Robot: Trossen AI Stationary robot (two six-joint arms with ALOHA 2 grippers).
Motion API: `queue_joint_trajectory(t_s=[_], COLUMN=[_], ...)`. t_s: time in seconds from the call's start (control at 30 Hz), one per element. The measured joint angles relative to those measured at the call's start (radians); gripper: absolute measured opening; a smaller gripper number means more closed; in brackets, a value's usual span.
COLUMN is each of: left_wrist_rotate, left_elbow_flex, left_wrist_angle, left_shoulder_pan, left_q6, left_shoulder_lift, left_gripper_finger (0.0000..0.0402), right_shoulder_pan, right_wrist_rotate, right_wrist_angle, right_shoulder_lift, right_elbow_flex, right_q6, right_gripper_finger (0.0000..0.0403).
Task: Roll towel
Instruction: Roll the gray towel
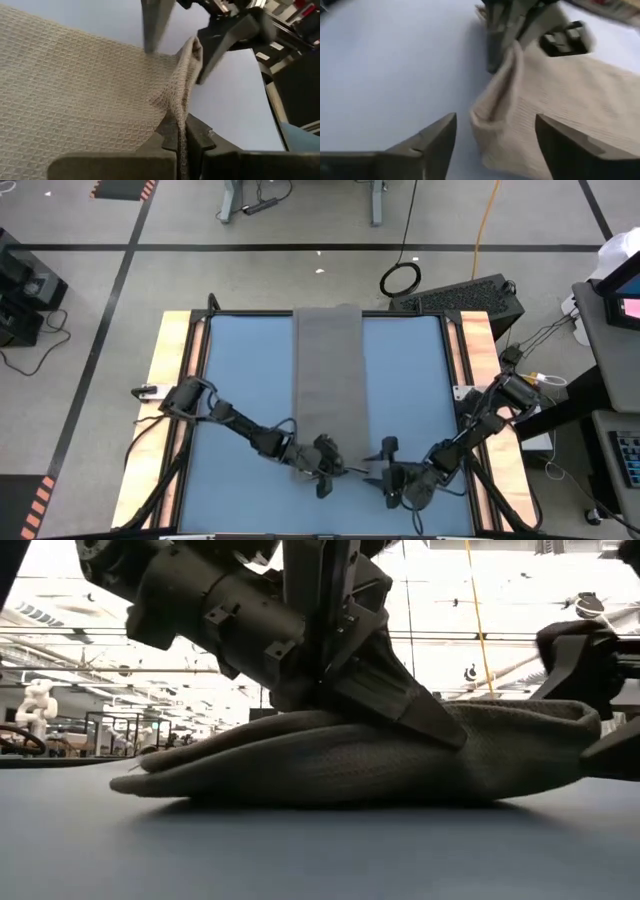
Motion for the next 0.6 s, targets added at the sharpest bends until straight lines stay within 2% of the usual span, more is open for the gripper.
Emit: queue_joint_trajectory(t_s=[0.1,0.2,0.6], left_wrist_rotate=[0.021,0.027,0.083], left_elbow_flex=[0.000,0.000,0.000], left_wrist_angle=[0.011,0.025,0.027], left_shoulder_pan=[0.004,0.006,0.021], left_q6=[0.000,0.000,-0.026], left_shoulder_lift=[0.000,0.000,0.000], left_gripper_finger=[0.0005,0.0005,0.0005], right_shoulder_pan=[0.026,0.031,0.026], right_wrist_rotate=[0.075,0.095,0.096], right_wrist_angle=[-0.020,0.003,0.165], right_shoulder_lift=[0.000,0.013,0.060], right_elbow_flex=[0.000,0.000,0.000], right_q6=[0.005,0.006,-0.067], right_gripper_finger=[0.0271,0.0256,0.0127])
